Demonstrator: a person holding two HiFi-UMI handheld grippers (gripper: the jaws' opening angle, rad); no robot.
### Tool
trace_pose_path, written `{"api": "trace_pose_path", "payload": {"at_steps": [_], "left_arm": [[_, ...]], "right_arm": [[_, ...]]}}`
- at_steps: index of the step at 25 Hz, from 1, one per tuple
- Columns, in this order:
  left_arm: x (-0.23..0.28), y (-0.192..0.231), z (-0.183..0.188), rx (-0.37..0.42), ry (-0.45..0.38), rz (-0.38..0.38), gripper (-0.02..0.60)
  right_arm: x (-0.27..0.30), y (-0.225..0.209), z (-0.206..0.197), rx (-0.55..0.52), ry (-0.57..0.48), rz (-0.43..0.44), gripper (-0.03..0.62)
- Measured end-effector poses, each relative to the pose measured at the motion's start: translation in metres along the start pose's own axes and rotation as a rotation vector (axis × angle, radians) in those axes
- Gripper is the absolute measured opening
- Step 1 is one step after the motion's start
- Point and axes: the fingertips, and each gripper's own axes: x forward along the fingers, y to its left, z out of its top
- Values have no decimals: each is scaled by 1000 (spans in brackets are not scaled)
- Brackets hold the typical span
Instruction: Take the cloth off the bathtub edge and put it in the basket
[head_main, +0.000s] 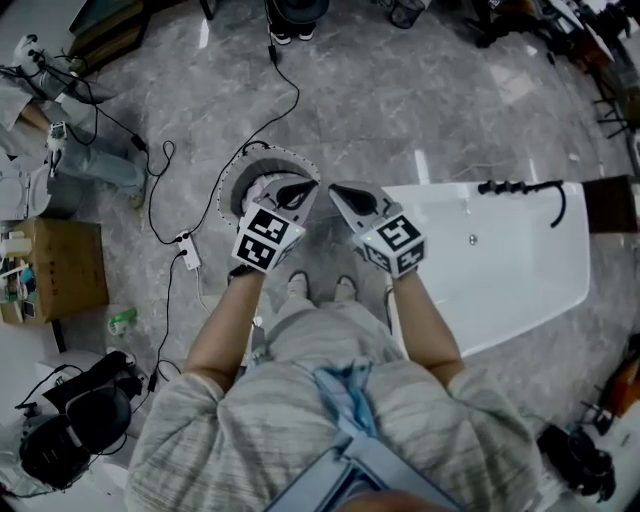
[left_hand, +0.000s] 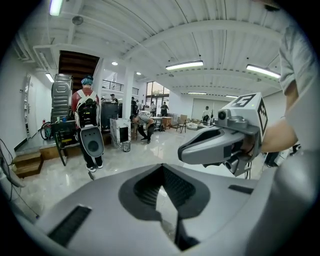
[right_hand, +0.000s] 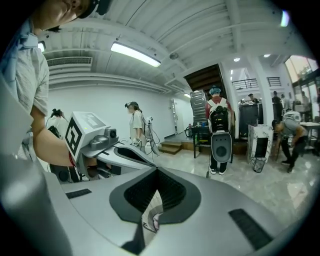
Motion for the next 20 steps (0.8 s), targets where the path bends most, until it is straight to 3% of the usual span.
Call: {"api": "trace_pose_path", "payload": {"at_steps": [12,20], "left_arm": [[14,-56,27,-2,-62,-57,5],[19,-73,37,15,-90,-55,5]], "right_arm": [[-64,-16,0,35,-67,-41,3],[-82,-14,2,13,-112,-28,3]]}}
